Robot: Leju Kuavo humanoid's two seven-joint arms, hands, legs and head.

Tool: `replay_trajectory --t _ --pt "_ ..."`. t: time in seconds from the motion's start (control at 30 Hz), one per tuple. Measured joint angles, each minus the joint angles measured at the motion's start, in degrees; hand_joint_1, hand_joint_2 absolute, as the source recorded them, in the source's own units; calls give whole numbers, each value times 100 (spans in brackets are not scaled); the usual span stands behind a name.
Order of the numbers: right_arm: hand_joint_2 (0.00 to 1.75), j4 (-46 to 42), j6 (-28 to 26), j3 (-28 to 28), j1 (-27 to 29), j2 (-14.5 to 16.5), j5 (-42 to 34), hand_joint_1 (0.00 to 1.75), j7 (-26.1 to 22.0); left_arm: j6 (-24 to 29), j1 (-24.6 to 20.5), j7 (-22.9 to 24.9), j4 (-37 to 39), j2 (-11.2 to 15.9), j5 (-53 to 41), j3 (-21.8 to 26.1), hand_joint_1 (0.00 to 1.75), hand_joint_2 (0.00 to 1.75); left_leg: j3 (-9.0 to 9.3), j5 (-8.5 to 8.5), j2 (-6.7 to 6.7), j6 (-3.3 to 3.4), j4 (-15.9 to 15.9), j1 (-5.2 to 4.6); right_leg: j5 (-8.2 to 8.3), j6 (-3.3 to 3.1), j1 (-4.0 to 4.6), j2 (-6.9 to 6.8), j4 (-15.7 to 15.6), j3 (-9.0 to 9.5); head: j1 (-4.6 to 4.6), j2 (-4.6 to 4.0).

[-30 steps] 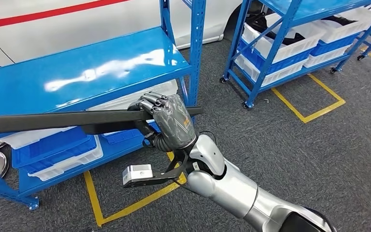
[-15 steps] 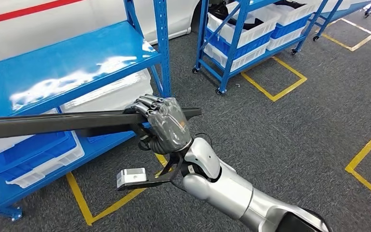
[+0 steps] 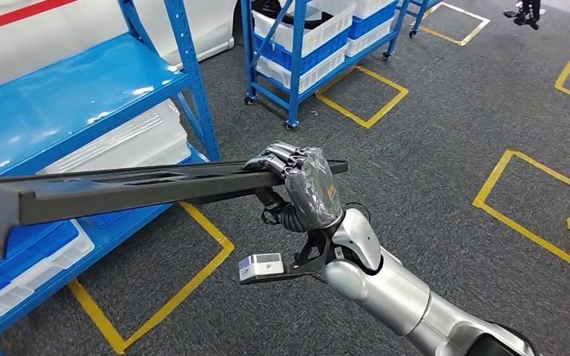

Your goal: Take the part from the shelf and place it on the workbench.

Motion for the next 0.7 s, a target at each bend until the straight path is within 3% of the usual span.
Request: replay_trajectory --t 0.03,0.07,0.13,0.17,0.2,0.23,0.27,0.33,0.4,0.43,0.5,0.53,0.57,0.6,0.67,0.7 --pt "175 -2 -2 -2 -11 -14 7 175 10 -1 4 -1 0 -1 1 0 0 0 -31 -66 -90 -36 41 16 69 -53 -8 52 -29 -38 -1 0" --pt "175 -2 -2 -3 -24 -22 10 175 22 -1 13 -3 0 -2 2 0 0 0 -85 -235 -247 -66 176 25 148 -107 -23 102 -54 -94 -2 0" --pt "175 -1 -2 -4 -59 -27 11 175 44 -3 32 -9 0 0 2 0 0 0 -260 -783 -609 -97 749 33 298 -186 -27 219 -64 -249 -7 0" --pt "175 5 -2 -4 -72 -25 10 175 57 -5 38 -15 0 0 1 0 0 0 -344 -1020 -697 -100 1119 31 369 -205 -17 285 -55 -343 -9 0" --pt "175 16 -2 -4 -79 -25 9 175 68 -7 39 -20 0 2 -1 0 0 0 -381 -1137 -732 -99 1408 30 439 -210 -7 360 -44 -440 -9 0" --pt "175 31 -2 -4 -84 -25 7 175 78 -9 36 -26 0 4 -5 0 0 0 -344 -1131 -745 -92 1541 27 508 -207 0 437 -27 -539 -9 0" --pt "175 47 -2 -5 -90 -26 5 175 87 -8 29 -29 0 7 -10 0 0 0 -210 -1020 -757 -77 1474 26 574 -198 2 515 -4 -641 -9 0" --pt "175 70 -2 -10 -111 -26 2 175 102 -7 7 -33 0 17 -23 0 0 0 300 -785 -905 -17 828 24 693 -166 -5 660 54 -825 -9 0" --pt "175 83 -2 -16 -146 -26 1 175 123 -7 -14 -32 0 31 -42 0 0 0 743 -772 -1110 32 134 18 808 -113 -11 781 100 -953 -7 0" --pt "175 89 -1 -18 -161 -26 2 175 135 -8 -22 -31 0 37 -52 0 0 0 835 -808 -1161 44 -40 8 869 -78 -20 835 100 -988 -8 0" --pt "175 106 3 -22 -177 -33 2 175 158 -11 -32 -22 1 32 -67 0 0 0 818 -739 -1062 70 -115 7 994 3 -32 945 58 -1023 -9 0" --pt "175 117 4 -27 -182 -40 2 175 166 -12 -43 -17 1 28 -72 0 0 0 797 -678 -989 99 -145 18 970 32 -32 919 71 -1057 -8 0" --pt "175 128 5 -33 -191 -47 1 175 169 -13 -52 -13 1 26 -75 0 0 0 757 -602 -908 141 -174 30 832 56 -33 825 169 -1115 2 0" --pt "175 137 7 -39 -202 -53 1 175 170 -14 -59 -11 1 25 -78 0 0 0 701 -527 -826 176 -199 40 590 78 -45 687 377 -1195 12 0" --pt "175 155 10 -43 -219 -55 1 175 176 -14 -62 -5 0 36 -81 0 0 0 552 -402 -665 210 -199 14 9 135 -96 434 1076 -1377 29 0" --pt "175 167 14 -43 -220 -56 2 175 186 -14 -61 -3 0 39 -82 0 0 0 469 -347 -584 204 -193 7 -131 171 -132 387 1425 -1431 31 0"
